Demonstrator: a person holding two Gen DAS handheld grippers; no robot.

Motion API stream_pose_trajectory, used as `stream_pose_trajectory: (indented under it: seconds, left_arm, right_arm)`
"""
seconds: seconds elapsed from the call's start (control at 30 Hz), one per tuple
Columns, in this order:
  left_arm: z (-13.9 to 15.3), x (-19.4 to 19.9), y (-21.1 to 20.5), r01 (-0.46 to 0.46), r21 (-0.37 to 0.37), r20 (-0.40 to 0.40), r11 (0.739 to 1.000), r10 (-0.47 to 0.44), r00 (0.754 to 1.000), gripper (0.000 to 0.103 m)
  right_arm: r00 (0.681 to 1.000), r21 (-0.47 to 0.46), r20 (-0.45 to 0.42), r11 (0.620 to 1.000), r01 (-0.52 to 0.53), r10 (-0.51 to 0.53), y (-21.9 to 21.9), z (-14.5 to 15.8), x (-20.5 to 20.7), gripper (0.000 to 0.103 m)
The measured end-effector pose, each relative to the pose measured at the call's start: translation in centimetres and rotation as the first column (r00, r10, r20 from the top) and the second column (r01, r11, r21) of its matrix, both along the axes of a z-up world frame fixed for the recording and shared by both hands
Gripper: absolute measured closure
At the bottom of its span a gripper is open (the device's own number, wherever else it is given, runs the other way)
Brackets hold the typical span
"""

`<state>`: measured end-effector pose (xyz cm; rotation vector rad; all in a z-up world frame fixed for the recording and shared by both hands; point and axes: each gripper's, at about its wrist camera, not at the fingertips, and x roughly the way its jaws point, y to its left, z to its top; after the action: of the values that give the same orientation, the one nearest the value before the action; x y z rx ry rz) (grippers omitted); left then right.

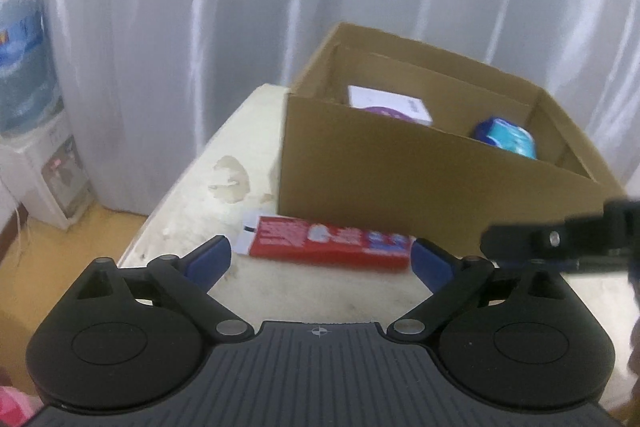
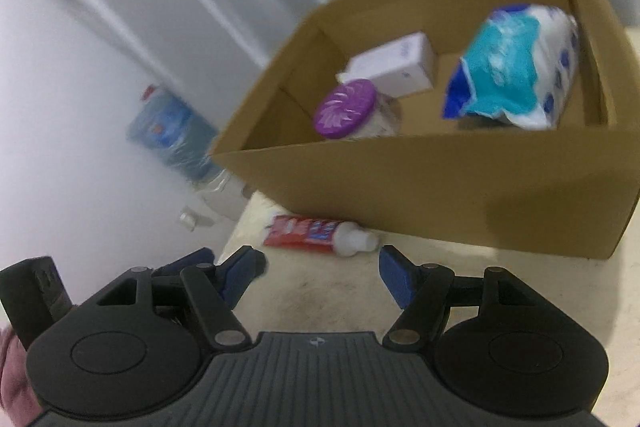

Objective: Organize objects
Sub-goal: 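Move the right tool down to the red toothpaste tube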

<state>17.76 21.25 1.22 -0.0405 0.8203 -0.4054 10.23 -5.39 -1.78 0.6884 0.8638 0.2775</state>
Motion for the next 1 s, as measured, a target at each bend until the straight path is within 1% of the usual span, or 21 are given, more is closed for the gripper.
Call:
stream_pose_trajectory:
  seconds: [0.1,0.2,0.33,0.4,0.43,0.5,0.63,0.8,0.87,1.0]
  left_arm:
    - [-1.2,2.0,0.8,-0.002,-0.048,-0.044,0.999,0.0,0.999,0.006]
    - [-2.2,3.7,1.2,0.019,-0.079,-0.086,0.997,-0.026,0.996,0.006]
    - [-3.2,5.3,1.2,0.045,-0.082,-0.114,0.996,-0.054,0.992,0.006]
    - [-3.6,5.6,1.2,0.057,-0.097,-0.124,0.994,-0.069,0.99,0.006]
    - [-3.7,5.7,1.1,0.065,-0.102,-0.129,0.993,-0.078,0.989,0.006]
    - [-4.0,5.7,0.9,0.084,-0.098,-0.126,0.992,-0.096,0.987,0.006]
    - [-4.0,5.6,0.5,0.113,-0.086,-0.116,0.99,-0.123,0.986,0.005]
    - [-4.0,5.8,1.2,0.12,-0.115,-0.125,0.986,-0.134,0.983,0.005]
    - [-3.9,5.9,1.4,0.127,-0.109,-0.127,0.986,-0.141,0.982,0.006]
    - [-3.8,6.0,2.0,0.128,-0.131,-0.14,0.983,-0.147,0.979,0.005]
  right_arm:
    - [0.998,0.015,-0.033,0.999,0.05,-0.05,0.0,-1.7,1.0,0.031]
    - [0.996,0.039,-0.069,0.997,0.065,-0.062,-0.2,-3.0,1.9,0.031]
    - [0.994,0.072,-0.072,0.994,0.088,-0.083,-0.3,-3.9,2.4,0.031]
    - [0.993,0.095,-0.074,0.991,0.096,-0.089,-0.3,-4.3,2.7,0.03]
    - [0.993,0.121,-0.073,0.988,0.099,-0.09,-0.2,-4.6,2.8,0.03]
    - [0.994,0.142,-0.068,0.985,0.099,-0.09,0.1,-4.7,2.8,0.03]
    - [0.997,0.145,-0.054,0.987,0.067,-0.059,1.1,-5.0,3.1,0.028]
    - [0.999,0.132,-0.048,0.991,0.021,-0.015,1.5,-4.9,3.1,0.027]
    - [0.998,0.117,-0.052,0.993,-0.026,0.032,2.0,-4.6,2.8,0.027]
    - [0.99,0.081,-0.057,0.989,-0.125,0.129,3.1,-4.0,2.0,0.027]
